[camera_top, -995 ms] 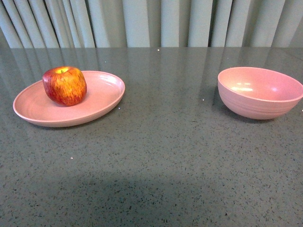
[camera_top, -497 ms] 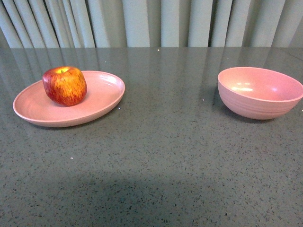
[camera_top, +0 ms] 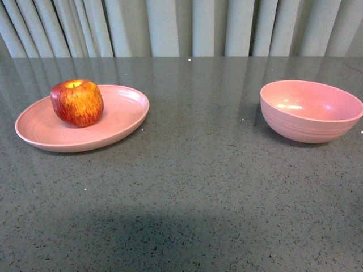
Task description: Move apple from plate to bowl
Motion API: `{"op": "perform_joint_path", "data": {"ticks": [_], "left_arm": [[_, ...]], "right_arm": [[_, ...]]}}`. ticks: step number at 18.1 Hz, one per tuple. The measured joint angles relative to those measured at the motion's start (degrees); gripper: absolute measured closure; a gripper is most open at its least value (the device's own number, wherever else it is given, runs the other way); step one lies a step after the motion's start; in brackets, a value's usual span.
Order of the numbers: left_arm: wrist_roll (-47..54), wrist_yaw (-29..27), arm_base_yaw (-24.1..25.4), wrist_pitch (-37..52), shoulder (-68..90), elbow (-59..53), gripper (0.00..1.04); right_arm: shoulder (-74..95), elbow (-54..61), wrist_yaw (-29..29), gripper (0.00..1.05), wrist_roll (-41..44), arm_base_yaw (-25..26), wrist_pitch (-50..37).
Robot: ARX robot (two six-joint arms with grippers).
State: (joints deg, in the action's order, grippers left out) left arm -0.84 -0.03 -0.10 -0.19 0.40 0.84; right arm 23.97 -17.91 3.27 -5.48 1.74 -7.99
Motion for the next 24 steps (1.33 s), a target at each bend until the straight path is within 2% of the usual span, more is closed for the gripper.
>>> {"op": "perform_joint_path", "data": {"ticks": [2, 4, 7, 11, 14, 24], "left_arm": [[0.0, 0.0, 0.0, 0.0, 0.0, 0.0, 0.07], [0.0, 0.0, 0.0, 0.0, 0.0, 0.0, 0.07], [0.0, 0.0, 0.0, 0.0, 0.0, 0.0, 0.07], [0.0, 0.0, 0.0, 0.0, 0.0, 0.0, 0.07], [0.0, 0.0, 0.0, 0.0, 0.0, 0.0, 0.07], [0.0, 0.0, 0.0, 0.0, 0.0, 0.0, 0.07]], "right_arm": [[15.6, -8.4, 1.2, 0.07, 0.7, -1.7, -9.0], [28.7, -19.5, 1.6, 0.07, 0.6, -2.9, -10.9], [47.5, -34.9, 1.0, 0.07, 0.5, -4.4, -3.5], [64.8, -48.5, -0.5, 0.07, 1.9, -5.9, 12.7], [72.2, -49.5, -3.1, 0.07, 2.7, -6.3, 15.8], [82.6, -52.5, -3.7, 0.08, 0.7, -6.3, 18.6]]}}
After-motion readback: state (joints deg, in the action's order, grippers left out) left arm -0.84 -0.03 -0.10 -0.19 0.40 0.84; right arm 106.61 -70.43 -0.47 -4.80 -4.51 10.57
